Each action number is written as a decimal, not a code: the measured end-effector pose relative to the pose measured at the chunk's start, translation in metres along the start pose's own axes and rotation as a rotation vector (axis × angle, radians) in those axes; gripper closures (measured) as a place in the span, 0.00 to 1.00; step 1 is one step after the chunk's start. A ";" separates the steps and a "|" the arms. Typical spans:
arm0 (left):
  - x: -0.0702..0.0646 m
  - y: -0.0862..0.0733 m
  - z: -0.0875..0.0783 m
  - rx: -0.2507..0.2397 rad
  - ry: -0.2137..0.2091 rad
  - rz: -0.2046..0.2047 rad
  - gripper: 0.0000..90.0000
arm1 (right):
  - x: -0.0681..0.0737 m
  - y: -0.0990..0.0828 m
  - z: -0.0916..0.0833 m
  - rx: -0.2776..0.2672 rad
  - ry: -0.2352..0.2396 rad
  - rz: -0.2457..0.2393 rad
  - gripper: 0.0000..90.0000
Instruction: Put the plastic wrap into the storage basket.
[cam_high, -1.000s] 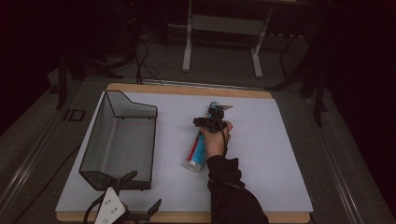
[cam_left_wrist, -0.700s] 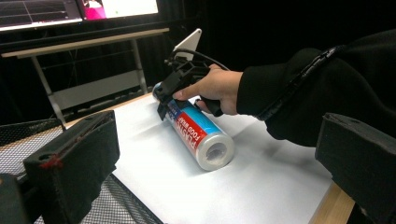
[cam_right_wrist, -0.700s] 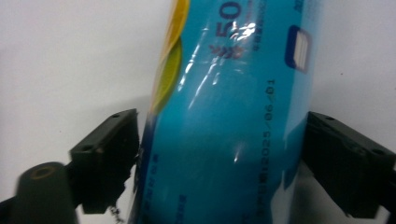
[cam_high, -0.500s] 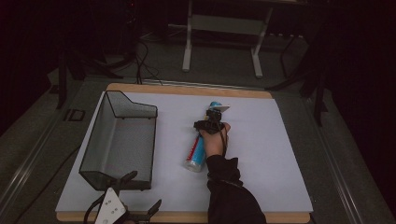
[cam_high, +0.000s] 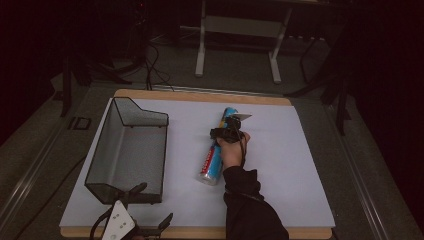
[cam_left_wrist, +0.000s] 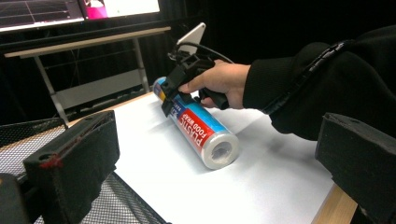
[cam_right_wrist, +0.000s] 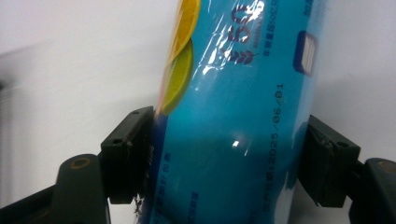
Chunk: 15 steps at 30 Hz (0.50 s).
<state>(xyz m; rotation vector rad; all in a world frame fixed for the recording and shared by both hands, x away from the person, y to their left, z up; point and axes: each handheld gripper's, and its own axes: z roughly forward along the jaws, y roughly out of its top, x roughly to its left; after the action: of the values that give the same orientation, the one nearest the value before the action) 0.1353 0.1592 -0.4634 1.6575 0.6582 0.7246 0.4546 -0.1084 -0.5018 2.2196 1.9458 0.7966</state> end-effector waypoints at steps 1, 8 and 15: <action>0.000 0.000 0.000 0.000 0.000 0.000 0.00 | 0.002 0.000 -0.002 -0.008 0.018 -0.019 0.31; 0.000 0.000 0.000 -0.001 0.003 0.001 0.00 | 0.023 -0.007 -0.022 -0.079 0.091 -0.167 0.32; -0.001 0.000 0.000 0.000 0.004 0.006 0.00 | 0.041 -0.023 -0.040 -0.174 0.159 -0.337 0.32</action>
<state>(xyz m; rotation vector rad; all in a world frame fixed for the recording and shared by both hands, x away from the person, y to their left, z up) 0.1349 0.1587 -0.4636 1.6594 0.6564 0.7317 0.4193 -0.0763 -0.4630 1.7160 2.1456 1.0662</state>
